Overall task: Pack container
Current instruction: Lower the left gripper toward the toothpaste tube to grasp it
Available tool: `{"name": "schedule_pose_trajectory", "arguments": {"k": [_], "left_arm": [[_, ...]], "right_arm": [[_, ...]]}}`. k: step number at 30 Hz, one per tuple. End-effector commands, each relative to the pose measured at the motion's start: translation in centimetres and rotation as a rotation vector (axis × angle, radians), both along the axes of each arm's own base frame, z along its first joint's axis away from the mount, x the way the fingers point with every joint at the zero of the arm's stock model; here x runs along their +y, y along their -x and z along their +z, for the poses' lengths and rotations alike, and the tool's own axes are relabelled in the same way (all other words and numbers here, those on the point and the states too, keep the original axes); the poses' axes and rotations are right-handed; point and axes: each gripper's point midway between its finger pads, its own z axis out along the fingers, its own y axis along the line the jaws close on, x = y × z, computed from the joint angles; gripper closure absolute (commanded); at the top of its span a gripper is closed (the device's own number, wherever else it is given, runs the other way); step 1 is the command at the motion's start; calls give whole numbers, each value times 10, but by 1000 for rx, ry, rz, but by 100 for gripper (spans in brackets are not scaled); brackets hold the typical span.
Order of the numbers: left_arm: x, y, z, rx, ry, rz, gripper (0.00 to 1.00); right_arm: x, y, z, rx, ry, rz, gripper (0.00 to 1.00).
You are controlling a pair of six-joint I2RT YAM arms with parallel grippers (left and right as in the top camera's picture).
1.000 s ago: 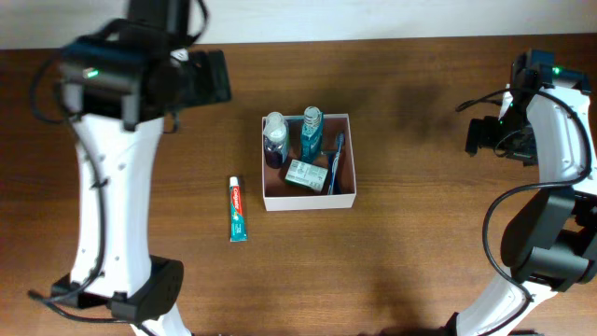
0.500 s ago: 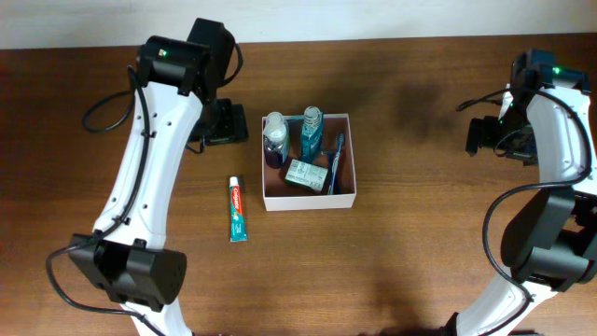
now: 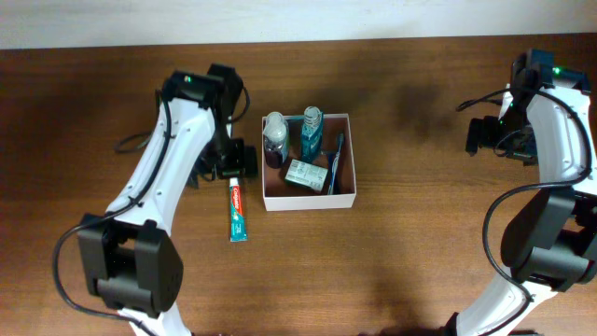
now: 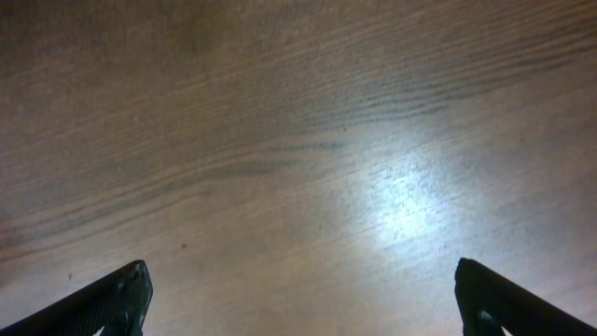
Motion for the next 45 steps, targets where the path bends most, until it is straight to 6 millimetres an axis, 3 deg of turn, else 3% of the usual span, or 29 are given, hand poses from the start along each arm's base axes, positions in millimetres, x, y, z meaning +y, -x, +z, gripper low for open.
{"name": "schedule_pose_trajectory", "arguments": {"k": [1,7,15,23,28,38,45], "left_arm": [[1,8,17,-101,43,-6,0],[1,-3,5,-205,53,-13,0],[4,-3,-35,-212,39,-13,0],[13,-12,-38,-239,3,-22,0],[22,-18,-52,-215,4,4,0],[1,-19,-76,-168,50,-74,0],[-1,-20,-84,-152,47,-77,0]], "right_arm": [[-2,-3,2,-10,-3,1,1],[-2,-3,2,-10,-3,1,1],[-2,-3,2,-10,-3,1,1],[-2,-3,2,-10,-3,1,1],[-2,-3,2,-10,-3,1,1],[-2,-3,2,-10,-3,1,1],[-2,-3,2,-10,-3,1,1]]}}
